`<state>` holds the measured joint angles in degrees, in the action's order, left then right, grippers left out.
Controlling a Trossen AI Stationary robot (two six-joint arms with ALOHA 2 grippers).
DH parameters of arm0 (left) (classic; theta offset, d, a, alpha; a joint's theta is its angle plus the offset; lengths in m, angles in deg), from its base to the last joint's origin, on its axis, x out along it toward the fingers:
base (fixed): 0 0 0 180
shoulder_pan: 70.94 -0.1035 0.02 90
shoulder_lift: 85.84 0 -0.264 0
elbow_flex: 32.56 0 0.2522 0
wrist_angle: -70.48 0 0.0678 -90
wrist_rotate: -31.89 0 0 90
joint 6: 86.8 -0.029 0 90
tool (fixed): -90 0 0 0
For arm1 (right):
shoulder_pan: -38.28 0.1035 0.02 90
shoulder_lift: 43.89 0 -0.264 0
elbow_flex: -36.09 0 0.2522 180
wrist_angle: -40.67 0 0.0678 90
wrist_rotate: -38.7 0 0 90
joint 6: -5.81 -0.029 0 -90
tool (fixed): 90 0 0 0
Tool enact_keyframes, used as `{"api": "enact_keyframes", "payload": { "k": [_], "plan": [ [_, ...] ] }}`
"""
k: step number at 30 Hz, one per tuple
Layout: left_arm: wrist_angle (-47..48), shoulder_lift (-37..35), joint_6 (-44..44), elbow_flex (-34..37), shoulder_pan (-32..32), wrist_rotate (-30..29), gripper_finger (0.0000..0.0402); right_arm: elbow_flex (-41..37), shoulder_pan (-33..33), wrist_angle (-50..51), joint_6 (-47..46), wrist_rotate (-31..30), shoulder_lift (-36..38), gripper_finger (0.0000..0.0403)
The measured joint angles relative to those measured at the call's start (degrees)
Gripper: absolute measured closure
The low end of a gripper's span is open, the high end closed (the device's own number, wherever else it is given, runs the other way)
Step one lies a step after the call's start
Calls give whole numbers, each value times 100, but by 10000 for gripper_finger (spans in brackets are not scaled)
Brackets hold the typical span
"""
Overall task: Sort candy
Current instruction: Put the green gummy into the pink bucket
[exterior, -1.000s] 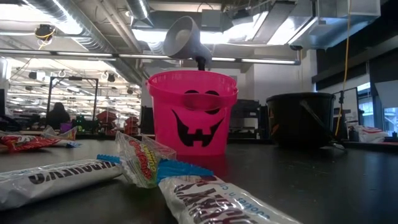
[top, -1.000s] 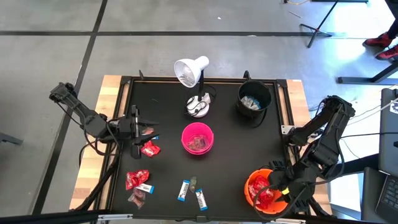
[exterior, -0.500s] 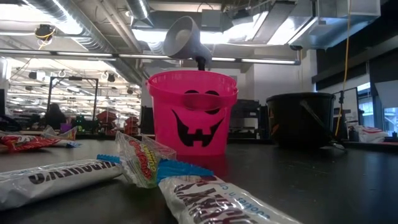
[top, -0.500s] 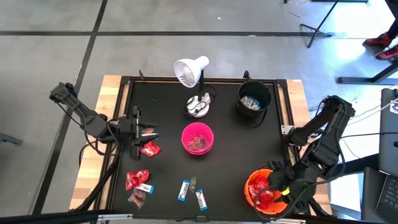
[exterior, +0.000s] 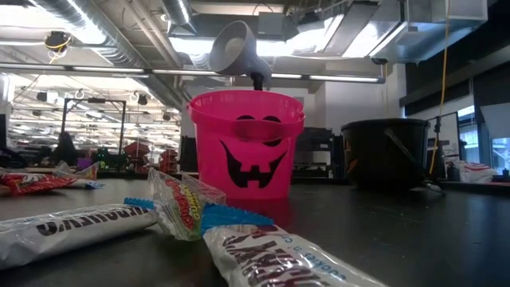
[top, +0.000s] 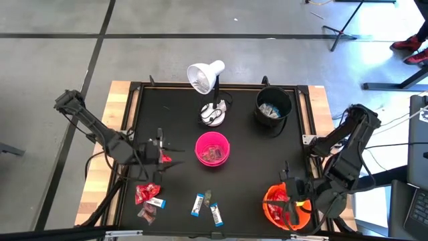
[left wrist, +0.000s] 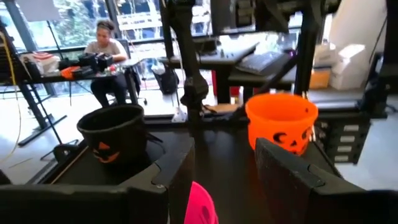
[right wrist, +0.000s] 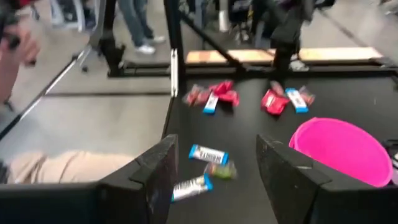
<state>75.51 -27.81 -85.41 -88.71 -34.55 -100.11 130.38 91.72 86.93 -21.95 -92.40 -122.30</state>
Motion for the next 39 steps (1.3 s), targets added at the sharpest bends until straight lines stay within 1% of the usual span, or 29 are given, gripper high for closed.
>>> {"api": "enact_keyframes", "payload": {
  "k": [2,5,8,10,16,20,27,30,36,39],
  "plan": [
    [6,256,0,-100,41,-2,241,0,-66,-126,130,-212,-34,191],
    [53,716,-2,-301,106,-1,241,0,-242,-62,495,-453,-51,191],
    [100,1209,-43,-543,194,1,241,0,-453,112,551,-488,-51,191],
    [268,1509,-40,-730,232,131,241,0,-570,276,472,-455,-51,191],
    [406,2189,356,-919,247,748,241,0,-948,402,406,-37,-111,191],
    [401,2506,597,-920,247,889,241,0,-1236,409,597,183,-266,191],
    [354,3057,747,-919,244,1136,241,0,-1513,424,1052,860,-572,191],
    [287,3149,756,-919,259,1357,241,0,-1613,423,1119,987,-738,191],
    [101,3085,883,-921,402,1360,241,-4,-1801,469,1356,1362,-1191,191],
    [118,3231,967,-924,327,1409,241,-4,-1802,465,1526,1359,-1300,191]
  ]
}}
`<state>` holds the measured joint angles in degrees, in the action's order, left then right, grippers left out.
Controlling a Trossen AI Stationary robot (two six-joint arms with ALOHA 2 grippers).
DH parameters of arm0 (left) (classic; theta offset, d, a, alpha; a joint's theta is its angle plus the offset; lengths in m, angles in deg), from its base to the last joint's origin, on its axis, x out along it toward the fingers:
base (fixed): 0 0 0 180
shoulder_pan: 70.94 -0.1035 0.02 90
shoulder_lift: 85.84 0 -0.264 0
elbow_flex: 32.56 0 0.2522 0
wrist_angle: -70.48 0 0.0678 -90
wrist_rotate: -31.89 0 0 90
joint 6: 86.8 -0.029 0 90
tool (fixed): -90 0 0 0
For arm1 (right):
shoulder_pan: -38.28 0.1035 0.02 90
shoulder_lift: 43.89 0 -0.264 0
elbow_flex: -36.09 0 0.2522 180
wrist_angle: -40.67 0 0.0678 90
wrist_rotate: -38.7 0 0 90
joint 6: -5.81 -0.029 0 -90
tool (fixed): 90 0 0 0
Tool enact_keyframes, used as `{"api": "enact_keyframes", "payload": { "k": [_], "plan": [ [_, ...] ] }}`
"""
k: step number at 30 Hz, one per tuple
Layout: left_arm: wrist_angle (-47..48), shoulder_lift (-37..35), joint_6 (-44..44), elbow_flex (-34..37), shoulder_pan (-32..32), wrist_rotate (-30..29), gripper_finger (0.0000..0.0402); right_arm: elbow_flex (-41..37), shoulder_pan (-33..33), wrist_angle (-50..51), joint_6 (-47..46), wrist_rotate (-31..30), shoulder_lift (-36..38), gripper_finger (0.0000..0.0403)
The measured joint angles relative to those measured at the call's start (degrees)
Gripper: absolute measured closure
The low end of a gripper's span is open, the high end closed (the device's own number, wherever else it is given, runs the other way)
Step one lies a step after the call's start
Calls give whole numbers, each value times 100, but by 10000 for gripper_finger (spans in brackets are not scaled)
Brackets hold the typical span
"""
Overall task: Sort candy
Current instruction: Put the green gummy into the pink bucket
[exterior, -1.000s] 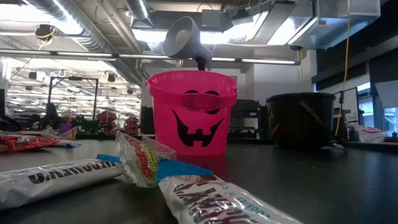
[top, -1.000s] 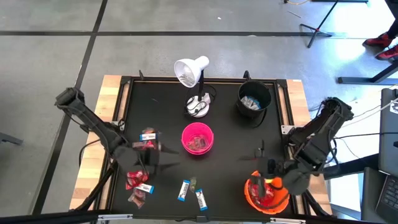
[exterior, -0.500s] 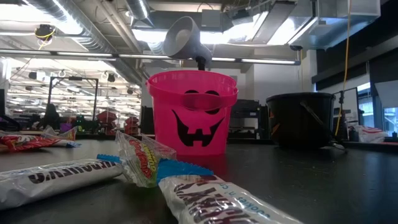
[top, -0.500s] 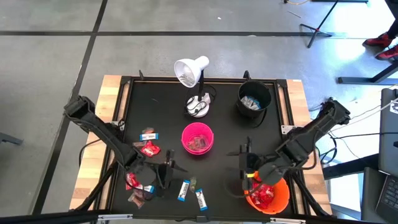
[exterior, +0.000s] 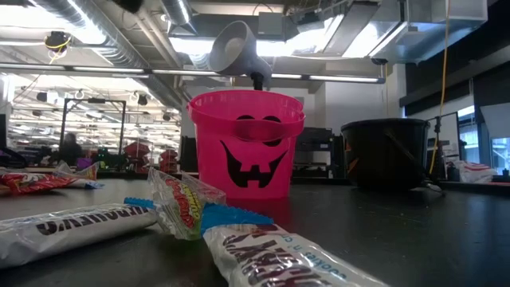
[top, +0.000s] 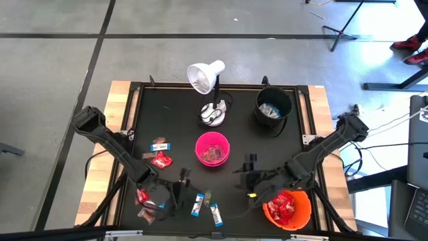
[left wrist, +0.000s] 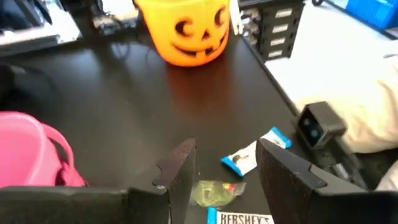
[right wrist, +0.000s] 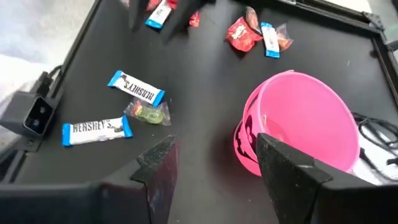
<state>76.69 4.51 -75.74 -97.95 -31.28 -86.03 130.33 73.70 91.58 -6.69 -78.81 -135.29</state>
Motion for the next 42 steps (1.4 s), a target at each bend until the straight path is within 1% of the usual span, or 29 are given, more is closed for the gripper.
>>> {"api": "enact_keyframes", "payload": {
  "k": [5,8,14,21,24,26,29,34,36,40,42],
  "plan": [
    [-145,635,38,-11,-220,630,241,0,7,-19,96,-228,4,191],
    [-105,1067,-177,-200,-274,844,241,0,19,-22,95,-317,29,191],
    [5,1744,-689,-758,-356,968,241,0,20,-6,93,-225,31,191],
    [588,2116,-536,-1012,-495,1177,241,0,20,-9,86,-181,33,191],
    [707,2155,-517,-1013,-513,1126,243,0,20,-9,82,-135,33,191],
    [769,2157,-517,-1013,-514,1038,253,0,20,-10,82,-135,33,191],
    [788,2157,-463,-1013,-544,1091,284,0,20,-7,82,-135,33,191],
    [880,2155,-213,-1013,-687,1546,362,0,20,-8,84,-135,33,191],
    [858,2155,-213,-1013,-706,1562,390,0,20,-9,84,-135,33,191],
    [828,2109,-244,-1013,-702,1518,399,0,20,-4,84,-135,33,191],
    [867,1965,-247,-1010,-701,1512,400,0,20,2,84,-135,33,191]
  ]
}}
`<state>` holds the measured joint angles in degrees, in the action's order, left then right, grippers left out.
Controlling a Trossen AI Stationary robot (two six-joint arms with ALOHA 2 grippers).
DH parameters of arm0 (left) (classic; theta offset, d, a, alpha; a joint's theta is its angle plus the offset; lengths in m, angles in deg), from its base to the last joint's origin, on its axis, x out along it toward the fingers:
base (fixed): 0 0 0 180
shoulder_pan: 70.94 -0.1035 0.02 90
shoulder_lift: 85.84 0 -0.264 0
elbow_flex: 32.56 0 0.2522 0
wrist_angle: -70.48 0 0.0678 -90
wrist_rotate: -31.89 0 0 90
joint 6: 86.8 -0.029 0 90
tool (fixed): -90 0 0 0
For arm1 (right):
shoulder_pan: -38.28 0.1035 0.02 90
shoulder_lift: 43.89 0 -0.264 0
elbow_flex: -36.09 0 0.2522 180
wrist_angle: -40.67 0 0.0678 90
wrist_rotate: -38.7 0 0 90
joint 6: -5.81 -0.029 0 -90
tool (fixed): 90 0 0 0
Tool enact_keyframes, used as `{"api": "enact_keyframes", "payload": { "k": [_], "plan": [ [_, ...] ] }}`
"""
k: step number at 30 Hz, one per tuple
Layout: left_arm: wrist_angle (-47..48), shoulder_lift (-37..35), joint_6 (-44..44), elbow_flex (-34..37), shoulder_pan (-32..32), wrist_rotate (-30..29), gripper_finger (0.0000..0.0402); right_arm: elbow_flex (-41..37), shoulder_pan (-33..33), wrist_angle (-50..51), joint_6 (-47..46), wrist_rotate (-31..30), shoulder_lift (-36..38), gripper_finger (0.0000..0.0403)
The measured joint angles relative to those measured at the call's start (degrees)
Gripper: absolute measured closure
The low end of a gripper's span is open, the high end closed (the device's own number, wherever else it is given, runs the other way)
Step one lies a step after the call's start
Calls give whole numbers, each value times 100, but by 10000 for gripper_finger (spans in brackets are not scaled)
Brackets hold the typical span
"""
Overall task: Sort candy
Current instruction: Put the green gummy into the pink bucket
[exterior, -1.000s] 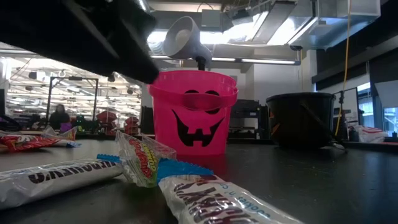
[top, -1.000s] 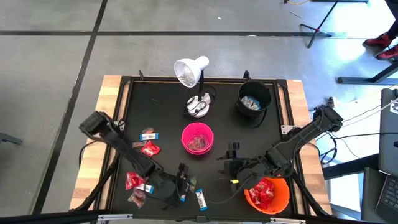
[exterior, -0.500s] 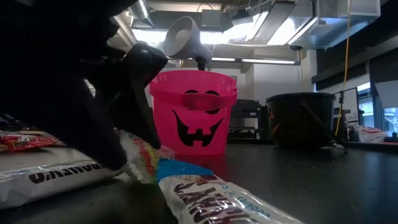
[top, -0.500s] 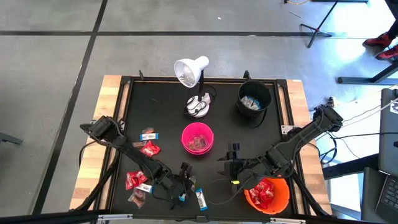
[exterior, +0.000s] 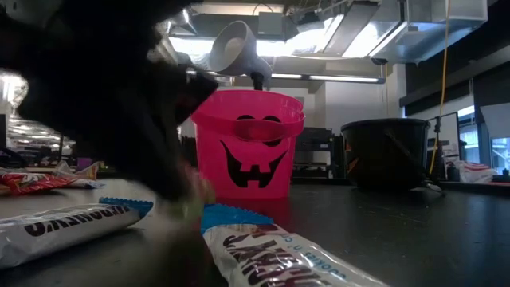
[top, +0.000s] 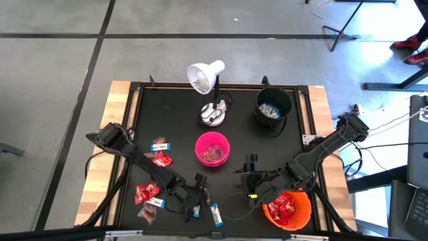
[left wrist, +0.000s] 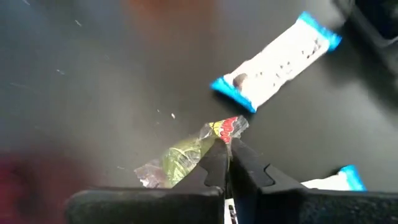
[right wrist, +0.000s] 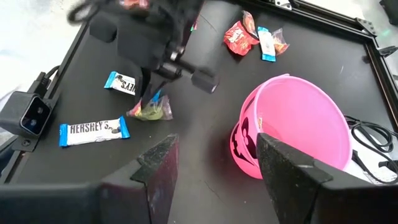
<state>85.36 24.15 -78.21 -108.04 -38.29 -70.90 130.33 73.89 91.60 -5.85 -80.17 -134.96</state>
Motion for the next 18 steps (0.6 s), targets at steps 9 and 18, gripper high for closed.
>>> {"api": "enact_keyframes", "payload": {
  "k": [9,18],
  "plan": [
    [633,-1404,-325,1,100,-1057,401,3,0,-147,-17,113,2,191],
    [710,-2357,-1651,-1,-240,-1979,401,4,0,-173,-162,301,4,191]
  ]
}}
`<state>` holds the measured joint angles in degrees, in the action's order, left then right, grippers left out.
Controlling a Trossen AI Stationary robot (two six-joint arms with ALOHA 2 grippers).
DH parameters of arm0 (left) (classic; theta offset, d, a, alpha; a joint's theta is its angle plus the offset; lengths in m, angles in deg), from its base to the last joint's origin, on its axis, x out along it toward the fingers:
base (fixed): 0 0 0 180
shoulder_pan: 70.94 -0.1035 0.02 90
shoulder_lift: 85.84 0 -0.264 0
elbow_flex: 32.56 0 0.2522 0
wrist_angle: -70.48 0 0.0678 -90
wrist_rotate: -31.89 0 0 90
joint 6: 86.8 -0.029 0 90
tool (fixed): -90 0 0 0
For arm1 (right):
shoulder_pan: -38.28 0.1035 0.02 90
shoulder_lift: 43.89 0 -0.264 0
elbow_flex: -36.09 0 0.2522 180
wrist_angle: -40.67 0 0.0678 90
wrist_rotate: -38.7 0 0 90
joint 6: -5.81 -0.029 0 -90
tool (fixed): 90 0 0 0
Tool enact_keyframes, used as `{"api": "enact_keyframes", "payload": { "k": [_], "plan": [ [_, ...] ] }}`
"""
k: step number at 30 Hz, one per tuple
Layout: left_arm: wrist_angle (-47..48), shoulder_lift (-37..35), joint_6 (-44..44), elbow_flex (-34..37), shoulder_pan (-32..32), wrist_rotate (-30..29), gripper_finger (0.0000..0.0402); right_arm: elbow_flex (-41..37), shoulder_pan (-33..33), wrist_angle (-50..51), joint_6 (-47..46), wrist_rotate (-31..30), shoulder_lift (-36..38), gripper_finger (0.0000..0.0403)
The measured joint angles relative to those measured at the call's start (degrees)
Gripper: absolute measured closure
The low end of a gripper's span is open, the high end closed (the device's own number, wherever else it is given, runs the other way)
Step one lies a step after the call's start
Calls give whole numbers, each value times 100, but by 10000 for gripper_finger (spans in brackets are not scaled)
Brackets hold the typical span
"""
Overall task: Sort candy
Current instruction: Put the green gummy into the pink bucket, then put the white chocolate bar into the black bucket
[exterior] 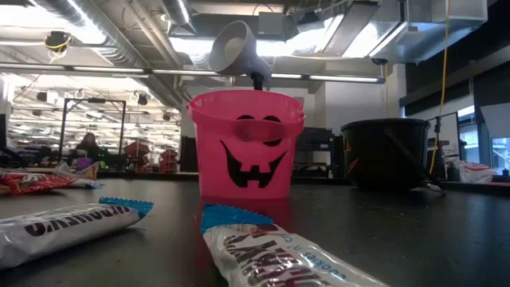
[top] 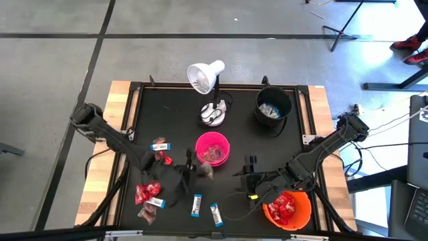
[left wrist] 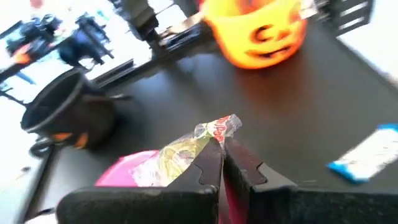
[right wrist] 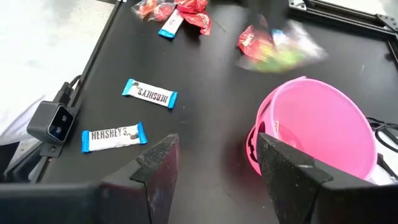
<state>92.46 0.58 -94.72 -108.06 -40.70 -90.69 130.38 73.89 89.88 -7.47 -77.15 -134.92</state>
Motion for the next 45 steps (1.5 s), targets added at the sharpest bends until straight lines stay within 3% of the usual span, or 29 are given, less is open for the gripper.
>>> {"api": "enact_keyframes", "payload": {
  "k": [6,11,13,23,37,45],
  "plan": [
    [325,-23,-189,2,-1001,883,401,0,4,6,2,2,0,191],
    [531,-23,562,2,-1815,1966,401,0,4,82,-39,155,0,191],
    [550,-23,627,2,-1948,2128,401,0,4,92,-42,211,0,191],
    [1027,-23,968,2,-2103,1985,397,0,50,224,-210,359,0,191],
    [1156,-34,1189,2,-2093,1639,290,0,117,245,-295,405,0,191],
    [1001,-346,883,-229,-1447,1551,285,0,116,265,-279,402,0,191]
  ]
}}
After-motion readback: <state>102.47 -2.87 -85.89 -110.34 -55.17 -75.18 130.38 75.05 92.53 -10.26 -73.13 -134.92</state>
